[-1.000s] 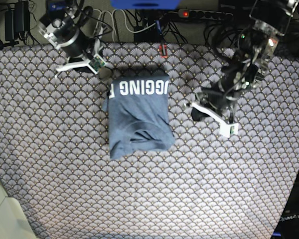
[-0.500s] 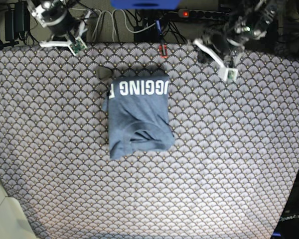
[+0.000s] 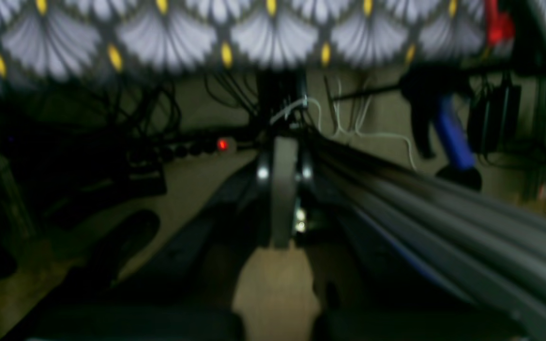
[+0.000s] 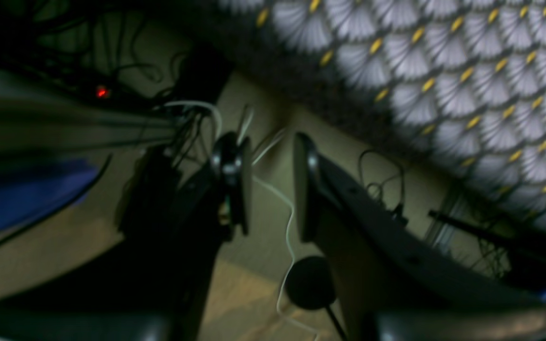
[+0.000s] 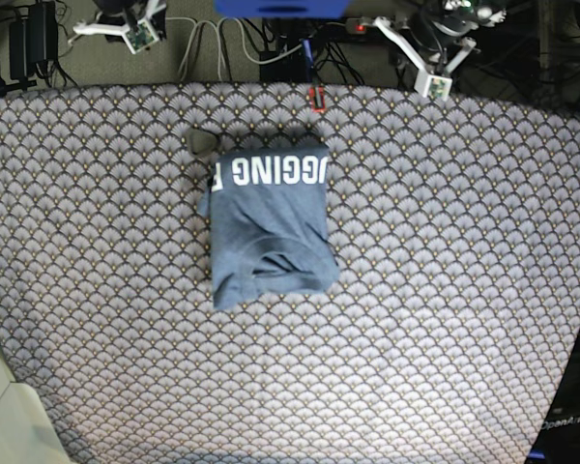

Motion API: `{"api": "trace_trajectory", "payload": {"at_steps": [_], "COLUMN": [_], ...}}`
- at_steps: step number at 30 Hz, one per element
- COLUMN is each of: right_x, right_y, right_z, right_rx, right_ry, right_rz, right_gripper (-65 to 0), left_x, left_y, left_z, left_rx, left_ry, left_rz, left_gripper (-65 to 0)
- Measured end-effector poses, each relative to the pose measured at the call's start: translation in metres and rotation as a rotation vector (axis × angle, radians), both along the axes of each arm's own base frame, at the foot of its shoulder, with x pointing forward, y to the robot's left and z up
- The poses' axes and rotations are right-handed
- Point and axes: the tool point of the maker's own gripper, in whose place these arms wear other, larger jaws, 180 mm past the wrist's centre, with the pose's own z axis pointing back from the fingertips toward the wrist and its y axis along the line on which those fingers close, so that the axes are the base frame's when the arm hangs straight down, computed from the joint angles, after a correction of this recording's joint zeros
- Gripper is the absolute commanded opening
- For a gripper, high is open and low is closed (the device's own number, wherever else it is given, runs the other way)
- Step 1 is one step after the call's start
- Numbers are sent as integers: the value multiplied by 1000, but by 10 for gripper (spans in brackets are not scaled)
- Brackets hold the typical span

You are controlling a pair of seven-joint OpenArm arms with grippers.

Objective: Fold the T-shirt properly

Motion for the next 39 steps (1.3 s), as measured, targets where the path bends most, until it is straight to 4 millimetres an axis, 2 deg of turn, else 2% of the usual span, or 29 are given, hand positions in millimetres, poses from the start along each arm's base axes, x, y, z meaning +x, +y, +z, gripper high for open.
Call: {"api": "trace_trajectory", "payload": {"at_steps": [2, 5, 7, 10, 14, 19, 23, 24, 26, 29, 31, 35, 37, 39], "right_x": [-13, -33, -42, -57, -74, -91, -97, -94, -94, -79, -63, -26, -28, -40], "right_y": [0, 0, -3, -15, -19, -22, -27, -28, -34, -41, -57, -80, -70, -48], "right_z": [-5, -20, -31, -57, -98, -151, -182, -188, -199, -210, -219, -222, -225, -231], "right_rx": [7, 22, 39, 32, 90, 211, 304, 349, 386, 452, 366, 220, 200, 199], "right_ry": [35, 100, 128, 200, 279, 327, 347, 334, 339, 333, 283, 157, 153, 189], "right_rz": [-5, -16, -44, -75, -108, -197, -285, -329, -386, -496, -539, -545, -544, -538], "right_gripper": [-525, -525, -525, -525, -525, -525, -524, -524, -524, -524, -524, -524, -524, -524], "left_x": [-16, -45, -58, -66, -78, -80, -95, -92, -101, -102, -103, -84, -81, -87], "left_y": [1, 6, 11, 10, 7, 28, 41, 39, 35, 17, 8, -4, 0, 7], "left_z": [-16, -49, -67, -88, -115, -154, -182, -188, -198, -210, -214, -216, -216, -217], "left_rx": [21, 60, 92, 120, 134, 225, 312, 328, 352, 365, 373, 361, 352, 347], "left_ry": [44, 161, 214, 259, 316, 278, 313, 279, 303, 273, 263, 241, 264, 311], "left_rz": [-19, -47, -72, -100, -66, 1, -36, -59, -70, -69, -68, -5, 87, 166], "left_gripper": [-647, -647, -647, -647, -647, -647, -647, -647, -647, -647, -647, -647, -647, -647]}}
